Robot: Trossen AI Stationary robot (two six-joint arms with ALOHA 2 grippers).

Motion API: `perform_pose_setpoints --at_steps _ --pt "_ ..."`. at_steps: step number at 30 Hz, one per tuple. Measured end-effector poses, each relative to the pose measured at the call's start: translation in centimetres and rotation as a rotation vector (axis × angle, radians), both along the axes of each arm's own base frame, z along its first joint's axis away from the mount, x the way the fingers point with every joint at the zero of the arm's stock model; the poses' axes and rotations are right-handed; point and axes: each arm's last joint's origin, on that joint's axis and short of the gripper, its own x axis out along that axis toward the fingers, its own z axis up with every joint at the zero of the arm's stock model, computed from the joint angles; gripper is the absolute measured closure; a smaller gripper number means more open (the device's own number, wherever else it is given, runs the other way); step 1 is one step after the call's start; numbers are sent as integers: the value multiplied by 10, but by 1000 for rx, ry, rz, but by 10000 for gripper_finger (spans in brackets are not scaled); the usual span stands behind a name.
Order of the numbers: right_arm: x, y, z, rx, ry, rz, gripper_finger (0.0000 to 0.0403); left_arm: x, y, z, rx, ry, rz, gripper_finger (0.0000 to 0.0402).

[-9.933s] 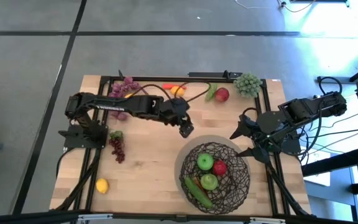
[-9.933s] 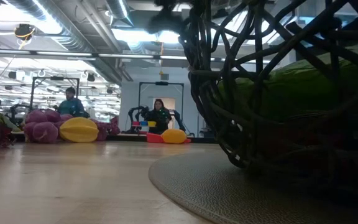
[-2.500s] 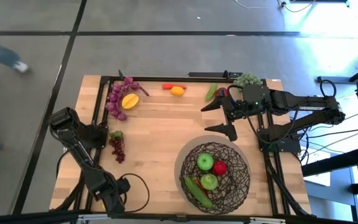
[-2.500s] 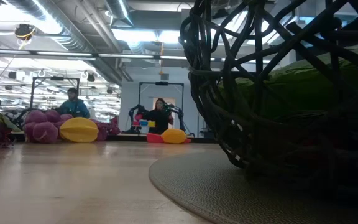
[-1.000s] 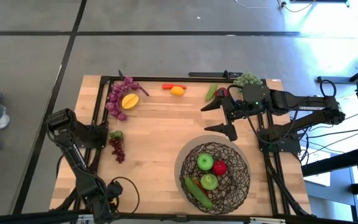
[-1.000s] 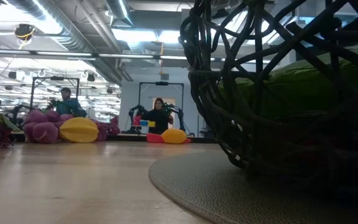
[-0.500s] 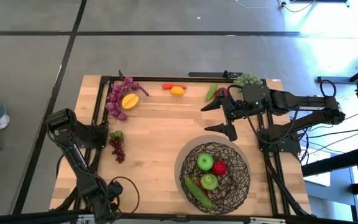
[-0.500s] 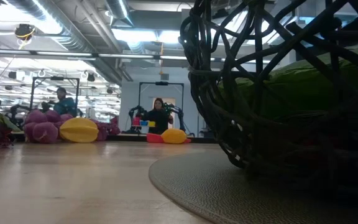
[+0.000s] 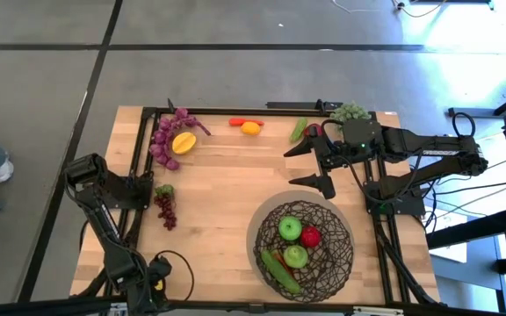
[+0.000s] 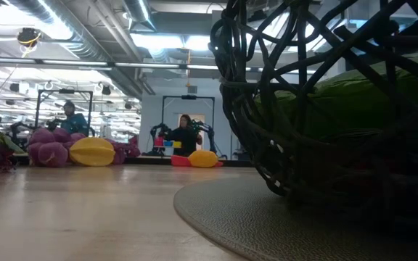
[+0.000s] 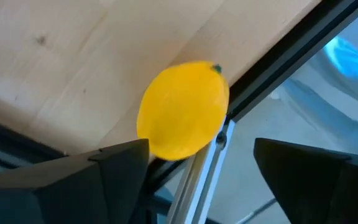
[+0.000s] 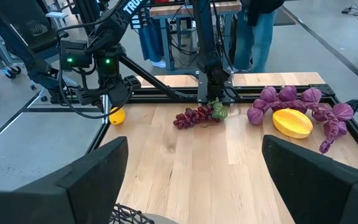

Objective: Build produce basket
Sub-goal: Put the bottom yellow lemon into the wire basket

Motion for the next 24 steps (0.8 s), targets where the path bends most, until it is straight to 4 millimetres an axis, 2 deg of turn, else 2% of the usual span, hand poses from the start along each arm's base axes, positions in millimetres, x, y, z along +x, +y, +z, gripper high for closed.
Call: perform_pose_setpoints --at_steps 9,24 --pt "0 0 0 0 0 0 37 -4 4 -4 81 -33 -123 75" --pt "0 0 0 0 0 1 37 2 -5 -35 169 -45 -215 70"
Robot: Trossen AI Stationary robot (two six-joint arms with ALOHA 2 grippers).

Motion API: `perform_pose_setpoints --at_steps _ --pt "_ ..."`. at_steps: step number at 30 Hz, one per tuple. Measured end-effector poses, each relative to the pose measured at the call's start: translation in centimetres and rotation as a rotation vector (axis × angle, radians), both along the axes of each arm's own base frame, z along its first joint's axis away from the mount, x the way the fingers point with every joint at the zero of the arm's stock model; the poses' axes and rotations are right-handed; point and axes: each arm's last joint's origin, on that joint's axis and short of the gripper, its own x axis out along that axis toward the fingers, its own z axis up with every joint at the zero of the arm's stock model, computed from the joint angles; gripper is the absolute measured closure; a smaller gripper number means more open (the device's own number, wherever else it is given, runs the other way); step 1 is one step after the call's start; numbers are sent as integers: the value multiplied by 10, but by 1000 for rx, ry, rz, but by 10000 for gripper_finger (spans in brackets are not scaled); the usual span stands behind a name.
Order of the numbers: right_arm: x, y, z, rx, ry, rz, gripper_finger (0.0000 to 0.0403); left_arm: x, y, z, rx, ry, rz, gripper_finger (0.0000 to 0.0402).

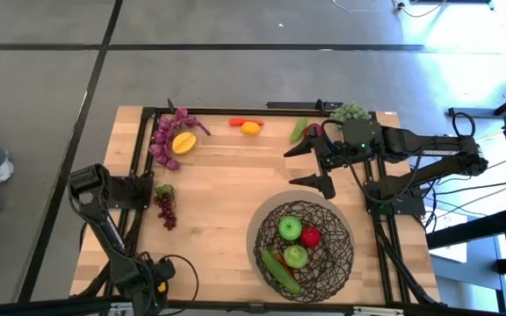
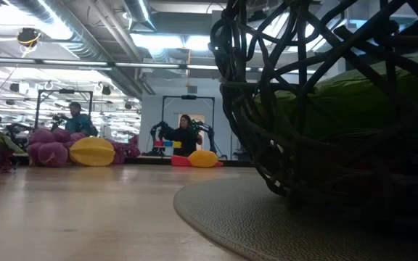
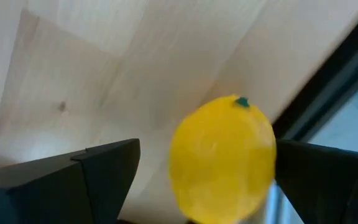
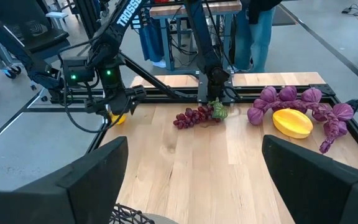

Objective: Build produce basket
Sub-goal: Put the bottom yellow lemon into the wire basket

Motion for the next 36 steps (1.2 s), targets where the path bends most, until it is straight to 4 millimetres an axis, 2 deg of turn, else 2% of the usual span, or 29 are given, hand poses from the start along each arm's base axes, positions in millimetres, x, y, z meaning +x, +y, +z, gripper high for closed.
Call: perform_pose_setpoints --at_steps 4,22,27,36 --pt "0 0 0 0 0 0 37 1 -1 -7 28 -15 -65 70" --pt "0 0 0 0 0 -1 37 0 0 -9 58 -12 -47 79" --pt "0 0 0 0 0 0 37 0 1 -9 62 -18 -63 116" --pt "0 0 0 0 0 0 37 1 1 -9 61 -19 -68 208"
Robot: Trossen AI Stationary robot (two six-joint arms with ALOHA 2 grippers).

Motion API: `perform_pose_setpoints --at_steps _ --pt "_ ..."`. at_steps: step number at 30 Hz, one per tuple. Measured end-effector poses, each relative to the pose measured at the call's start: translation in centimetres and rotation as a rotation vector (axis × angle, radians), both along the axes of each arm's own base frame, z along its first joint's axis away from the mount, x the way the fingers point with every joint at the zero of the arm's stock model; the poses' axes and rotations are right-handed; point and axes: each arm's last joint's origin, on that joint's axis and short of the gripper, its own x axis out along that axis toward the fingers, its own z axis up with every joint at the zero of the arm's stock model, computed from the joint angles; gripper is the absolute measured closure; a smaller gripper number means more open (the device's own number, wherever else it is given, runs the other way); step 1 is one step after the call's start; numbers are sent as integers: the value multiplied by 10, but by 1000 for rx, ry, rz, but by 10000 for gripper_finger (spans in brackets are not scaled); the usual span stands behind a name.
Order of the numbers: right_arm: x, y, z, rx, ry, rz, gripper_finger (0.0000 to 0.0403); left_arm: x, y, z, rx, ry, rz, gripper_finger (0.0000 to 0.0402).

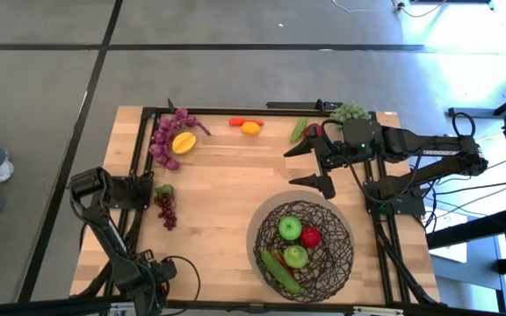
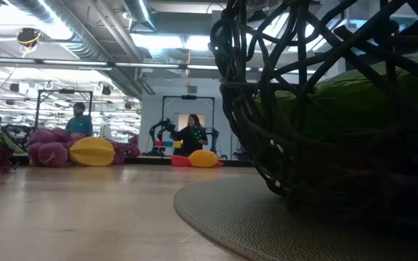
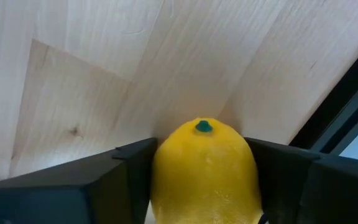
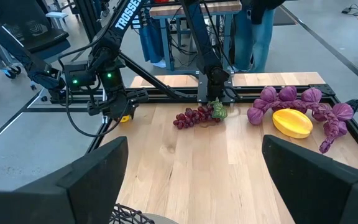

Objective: Build produce basket
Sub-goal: Put the bottom yellow lemon into the wire basket

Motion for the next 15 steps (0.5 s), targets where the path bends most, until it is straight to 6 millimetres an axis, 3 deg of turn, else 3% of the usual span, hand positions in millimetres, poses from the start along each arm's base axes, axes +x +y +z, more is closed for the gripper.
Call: perform_pose_setpoints --at_steps 7,15 --pt "0 0 0 0 0 0 37 8 4 2 -21 23 25 226" --pt "0 0 0 0 0 0 37 34 26 32 -116 -20 123 228"
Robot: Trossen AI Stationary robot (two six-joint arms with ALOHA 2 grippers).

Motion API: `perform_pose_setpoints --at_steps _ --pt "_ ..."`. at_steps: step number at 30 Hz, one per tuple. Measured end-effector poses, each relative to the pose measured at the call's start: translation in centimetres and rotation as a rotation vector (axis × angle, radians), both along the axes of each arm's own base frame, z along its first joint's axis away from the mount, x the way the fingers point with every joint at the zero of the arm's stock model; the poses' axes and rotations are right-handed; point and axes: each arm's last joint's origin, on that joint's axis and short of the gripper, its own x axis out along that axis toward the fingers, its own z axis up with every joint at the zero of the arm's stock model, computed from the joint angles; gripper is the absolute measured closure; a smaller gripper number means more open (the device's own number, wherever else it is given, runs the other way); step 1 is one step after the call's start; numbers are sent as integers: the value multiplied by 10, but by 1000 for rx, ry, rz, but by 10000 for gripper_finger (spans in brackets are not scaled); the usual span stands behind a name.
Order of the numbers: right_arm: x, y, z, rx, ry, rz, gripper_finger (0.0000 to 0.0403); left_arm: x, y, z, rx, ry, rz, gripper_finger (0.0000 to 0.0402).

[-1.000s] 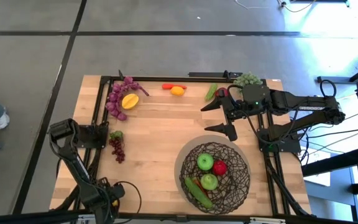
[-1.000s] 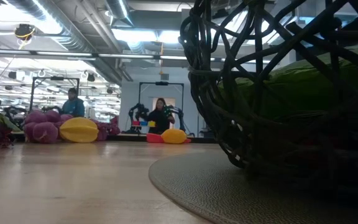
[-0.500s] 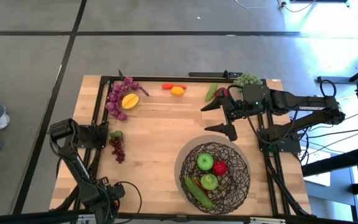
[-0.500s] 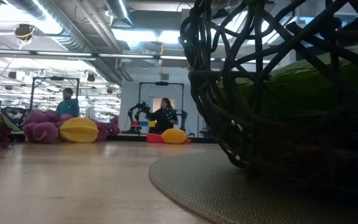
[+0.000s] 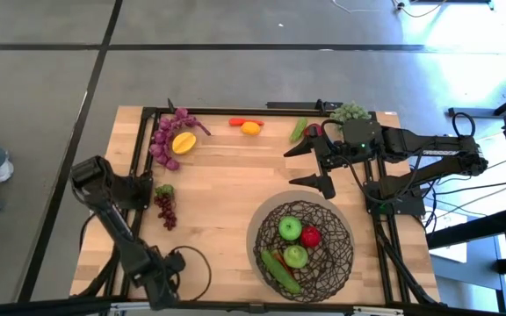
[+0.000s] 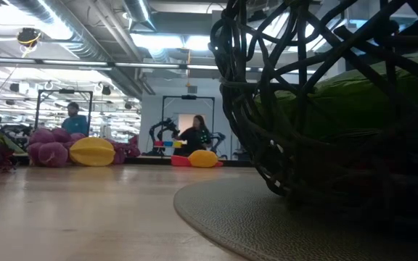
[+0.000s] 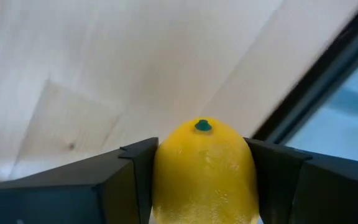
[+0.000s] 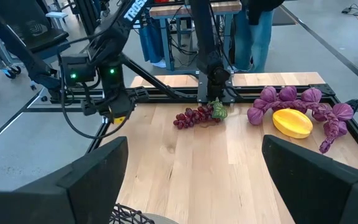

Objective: Build produce basket
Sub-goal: Put the bottom yellow lemon into the wire basket

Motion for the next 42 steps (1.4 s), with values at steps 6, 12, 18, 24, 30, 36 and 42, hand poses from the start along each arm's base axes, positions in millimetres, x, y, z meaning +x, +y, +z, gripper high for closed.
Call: perform_pose_setpoints --at_steps 6,12,18,24,30,36,42 --pt "0 0 0 -52 -10 17 37 24 29 30 -24 -138 106 229" --pt "0 0 -1 -5 8 8 37 46 68 67 0 -378 221 230" --pt "-11 2 -19 79 244 52 37 74 99 103 35 -733 281 230" --pt "-21 9 -30 158 407 112 37 108 123 114 75 -934 281 230" --pt "-26 18 -31 197 451 127 37 143 136 109 69 -1084 269 230" --pt "-27 26 -31 177 457 110 37 174 141 88 62 -1161 267 230" --pt "-27 29 -31 148 442 79 37 196 136 50 105 -1151 234 230"
